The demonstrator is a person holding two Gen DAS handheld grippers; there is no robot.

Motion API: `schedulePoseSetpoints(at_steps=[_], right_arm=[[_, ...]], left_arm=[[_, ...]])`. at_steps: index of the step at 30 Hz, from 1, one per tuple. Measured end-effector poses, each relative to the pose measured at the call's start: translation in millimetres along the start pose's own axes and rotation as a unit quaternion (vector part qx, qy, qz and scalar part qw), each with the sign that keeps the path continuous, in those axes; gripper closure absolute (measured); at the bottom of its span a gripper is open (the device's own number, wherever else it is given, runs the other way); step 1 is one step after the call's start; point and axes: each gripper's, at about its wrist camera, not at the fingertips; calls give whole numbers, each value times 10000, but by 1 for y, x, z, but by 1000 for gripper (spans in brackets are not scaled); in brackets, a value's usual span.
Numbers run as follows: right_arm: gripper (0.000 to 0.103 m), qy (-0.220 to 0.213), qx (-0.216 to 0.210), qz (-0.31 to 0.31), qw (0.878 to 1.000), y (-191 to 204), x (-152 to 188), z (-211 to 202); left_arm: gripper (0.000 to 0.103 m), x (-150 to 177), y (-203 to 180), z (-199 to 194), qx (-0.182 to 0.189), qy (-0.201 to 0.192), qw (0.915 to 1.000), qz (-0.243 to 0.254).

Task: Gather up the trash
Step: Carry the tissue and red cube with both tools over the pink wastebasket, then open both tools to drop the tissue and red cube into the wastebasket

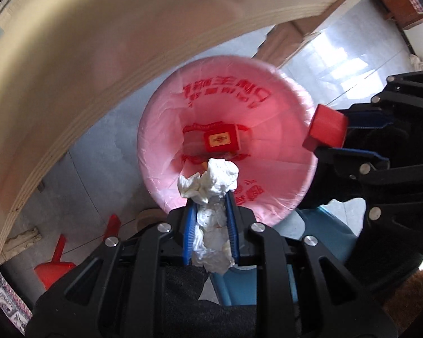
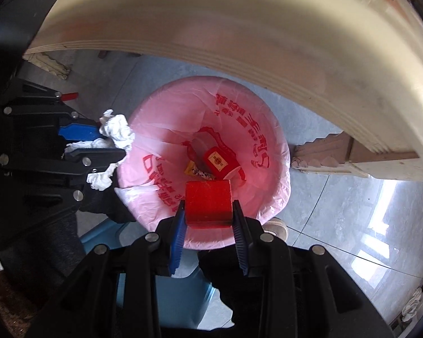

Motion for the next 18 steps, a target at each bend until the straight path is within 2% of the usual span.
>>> schedulePoseSetpoints(at_steps=[3,8,16,18], right_arm=[[72,13,182,-71,9998,-2,-1,19],[72,236,-5,18,9997,-8,-2,46],[72,525,-225,85,9983,-15,-2,92],[72,585,-286,82,9978,-16,-2,102]], left_arm=[[82,-2,4,20,191,178,9996,-121],[82,-5,10,50,503,455,9973,-281],[82,-8,21,83,721,674,9936,-557],[82,-11,23,90,960,710,9906,-673]])
Point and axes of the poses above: each gripper's, at about its wrist camera, not at the fingertips, and z roughly the way its jaws point, y to its left, x to its underside, and after that the axes turned 3 degrees about z, right-handed
